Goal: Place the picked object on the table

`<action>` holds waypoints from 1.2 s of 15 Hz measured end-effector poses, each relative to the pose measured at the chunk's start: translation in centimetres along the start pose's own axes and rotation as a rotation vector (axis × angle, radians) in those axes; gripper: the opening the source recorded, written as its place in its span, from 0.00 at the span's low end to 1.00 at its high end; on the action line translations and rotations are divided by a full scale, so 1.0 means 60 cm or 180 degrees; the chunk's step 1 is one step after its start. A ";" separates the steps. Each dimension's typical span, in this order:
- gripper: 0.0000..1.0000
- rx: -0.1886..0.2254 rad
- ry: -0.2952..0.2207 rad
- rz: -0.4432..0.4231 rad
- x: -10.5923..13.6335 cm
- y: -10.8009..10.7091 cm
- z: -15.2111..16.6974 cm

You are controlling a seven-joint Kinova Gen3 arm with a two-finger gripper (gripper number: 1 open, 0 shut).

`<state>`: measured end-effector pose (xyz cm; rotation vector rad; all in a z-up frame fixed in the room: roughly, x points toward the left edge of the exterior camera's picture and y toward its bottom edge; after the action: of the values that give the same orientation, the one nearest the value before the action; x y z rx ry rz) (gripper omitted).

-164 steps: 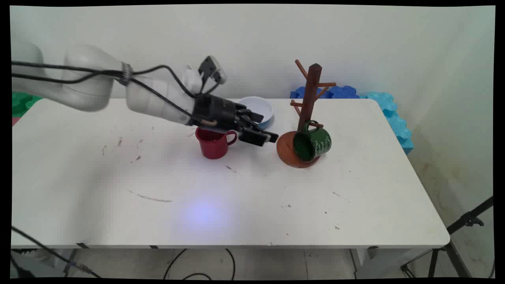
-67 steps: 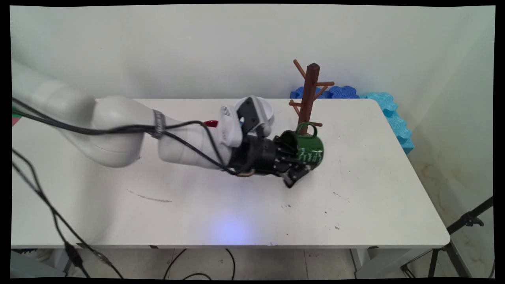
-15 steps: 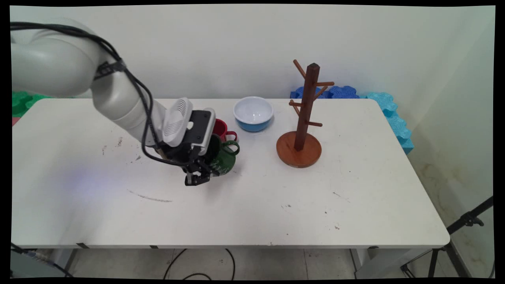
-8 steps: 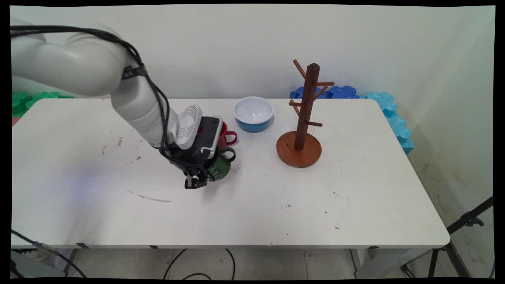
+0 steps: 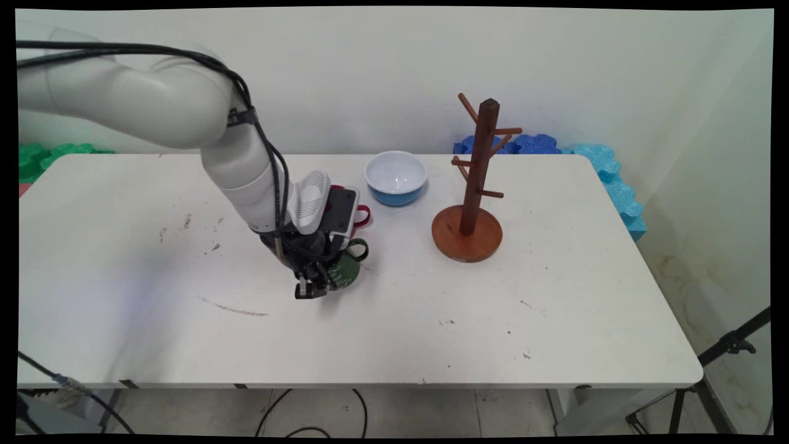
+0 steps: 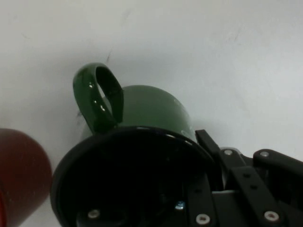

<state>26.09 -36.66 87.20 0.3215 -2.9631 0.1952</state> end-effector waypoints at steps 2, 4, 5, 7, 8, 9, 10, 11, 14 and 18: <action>0.00 -0.0031 -0.0013 -0.0015 0.004 -0.005 0.007; 0.00 -0.0054 -0.0026 -0.0026 0.007 -0.011 0.014; 0.00 -0.0064 -0.0031 -0.0031 0.008 -0.013 0.018; 0.00 -0.0077 -0.0039 -0.0040 0.010 -0.018 0.024; 0.00 -0.0083 -0.0042 -0.0044 0.011 -0.021 0.027; 0.00 -0.0088 -0.0044 -0.0048 0.012 -0.023 0.029; 0.00 -0.0092 -0.0046 -0.0048 0.012 -0.025 0.032; 0.00 -0.0095 -0.0047 -0.0048 0.012 -0.026 0.033; 0.00 -0.0111 -0.0052 -0.0046 0.011 -0.027 0.040; 0.00 -0.0143 -0.0041 -0.0030 0.009 -0.026 0.050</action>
<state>25.50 -38.70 84.51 0.3320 -2.9733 0.1258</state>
